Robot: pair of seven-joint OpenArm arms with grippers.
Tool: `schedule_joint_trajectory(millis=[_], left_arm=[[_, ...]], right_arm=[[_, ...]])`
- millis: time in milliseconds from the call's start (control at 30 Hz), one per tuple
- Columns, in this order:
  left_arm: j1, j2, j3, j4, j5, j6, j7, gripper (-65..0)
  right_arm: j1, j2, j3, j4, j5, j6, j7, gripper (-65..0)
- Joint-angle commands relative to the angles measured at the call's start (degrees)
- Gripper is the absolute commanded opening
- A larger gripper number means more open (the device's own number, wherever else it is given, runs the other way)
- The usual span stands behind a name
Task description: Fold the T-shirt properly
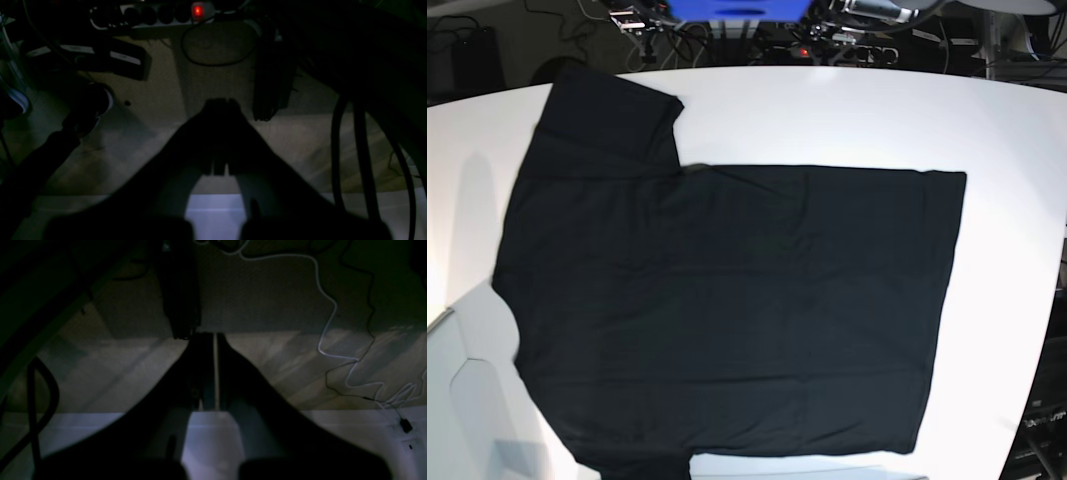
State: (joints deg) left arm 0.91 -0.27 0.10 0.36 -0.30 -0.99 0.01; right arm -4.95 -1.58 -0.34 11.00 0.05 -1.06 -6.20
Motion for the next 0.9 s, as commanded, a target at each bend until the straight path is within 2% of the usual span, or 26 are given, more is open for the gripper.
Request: schedule_joint_trajectory(millis=[0, 633, 733, 867], left_arm=[[0.0, 0.1, -0.1, -0.1, -0.1, 1.0, -0.1, -65.0], [2.0, -0.2, 0.0, 0.1, -0.1, 1.0, -0.1, -65.0], [5.5, -0.6, 0.0, 5.4, -0.1, 0.9, 0.2, -65.0], [14.9, -3.3, -0.1, 17.5, -0.1, 0.9, 0.4, -65.0]], right_arm=[[-0.3, 0.0, -0.1, 0.2, 0.1, 1.3, 0.0, -65.0], [-2.0, 0.0, -0.1, 0.5, 0.1, 1.3, 0.1, -65.0], [-5.6, 0.0, -0.1, 5.7, 0.1, 1.3, -0.1, -65.0], [-13.5, 0.0, -0.1, 17.8, 0.1, 1.3, -1.1, -65.0]])
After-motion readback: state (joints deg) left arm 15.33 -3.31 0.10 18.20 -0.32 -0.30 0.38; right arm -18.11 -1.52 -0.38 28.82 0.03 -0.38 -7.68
